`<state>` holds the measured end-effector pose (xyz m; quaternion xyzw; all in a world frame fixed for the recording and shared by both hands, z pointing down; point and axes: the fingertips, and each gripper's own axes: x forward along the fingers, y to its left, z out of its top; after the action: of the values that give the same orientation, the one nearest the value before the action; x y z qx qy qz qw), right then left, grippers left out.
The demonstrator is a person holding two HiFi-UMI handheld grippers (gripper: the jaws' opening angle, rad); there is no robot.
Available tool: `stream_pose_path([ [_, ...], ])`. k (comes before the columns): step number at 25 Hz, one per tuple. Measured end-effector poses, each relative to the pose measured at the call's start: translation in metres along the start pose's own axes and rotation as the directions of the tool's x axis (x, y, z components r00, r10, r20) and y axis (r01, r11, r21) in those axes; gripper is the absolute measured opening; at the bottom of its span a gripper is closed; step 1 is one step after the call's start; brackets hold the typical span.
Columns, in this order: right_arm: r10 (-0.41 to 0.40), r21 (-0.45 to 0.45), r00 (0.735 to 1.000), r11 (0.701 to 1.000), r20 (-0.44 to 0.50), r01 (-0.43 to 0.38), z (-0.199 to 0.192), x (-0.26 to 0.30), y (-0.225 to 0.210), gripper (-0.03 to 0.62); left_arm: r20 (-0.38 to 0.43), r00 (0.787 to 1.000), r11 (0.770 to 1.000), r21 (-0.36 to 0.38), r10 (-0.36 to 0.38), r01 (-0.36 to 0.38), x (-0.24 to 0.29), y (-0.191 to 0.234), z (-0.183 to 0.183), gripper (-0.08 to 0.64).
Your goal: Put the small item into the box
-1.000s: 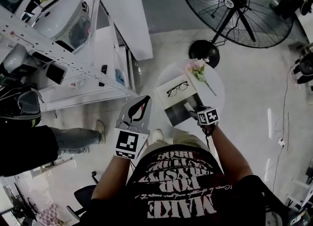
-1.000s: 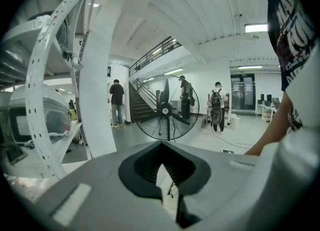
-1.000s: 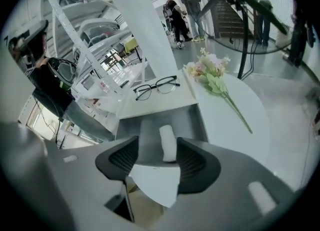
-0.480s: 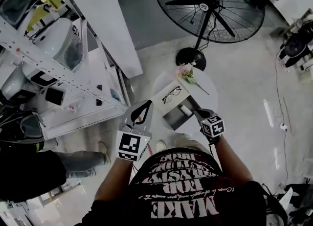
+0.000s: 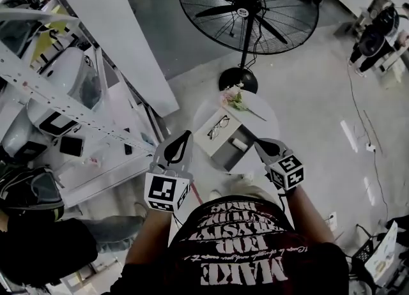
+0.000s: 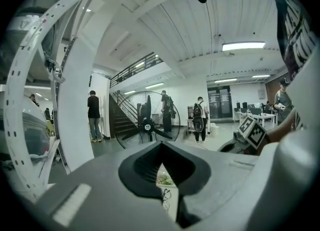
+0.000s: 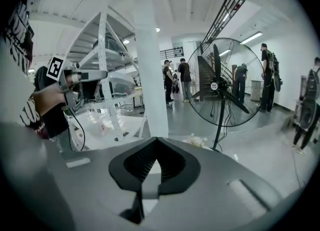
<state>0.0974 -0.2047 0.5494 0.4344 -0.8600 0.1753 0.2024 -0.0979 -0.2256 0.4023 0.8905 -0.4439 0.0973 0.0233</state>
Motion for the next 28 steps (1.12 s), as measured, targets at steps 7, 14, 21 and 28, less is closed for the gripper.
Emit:
stream_pose_path([
  [7,-0.035,-0.032,0.992,0.999,0.121,0.039,0.055,-0.041,0.020,0.029,0.044,0.999,1.000,-0.006,-0.022,0.022,-0.010,-0.005,0.015,0.002],
  [14,-0.062,-0.074,0.977,0.994,0.203,0.079,0.101,-0.076,0.034,0.029,0.064,0.997,0.998,0.024,-0.053,0.052,-0.011,-0.015,0.021,0.003],
  [21,-0.106,-0.068,0.969,0.990,0.223,0.124,0.104,-0.087,0.033,0.029,0.052,0.994,0.995,0.030,-0.094,0.092,-0.018,-0.021,0.018,0.003],
  [28,-0.118,-0.086,0.970,0.987,0.212,0.139,0.104,-0.091,0.030,0.029,0.035,0.995,0.995,0.026,-0.097,0.096,-0.020,-0.021,0.011,0.003],
])
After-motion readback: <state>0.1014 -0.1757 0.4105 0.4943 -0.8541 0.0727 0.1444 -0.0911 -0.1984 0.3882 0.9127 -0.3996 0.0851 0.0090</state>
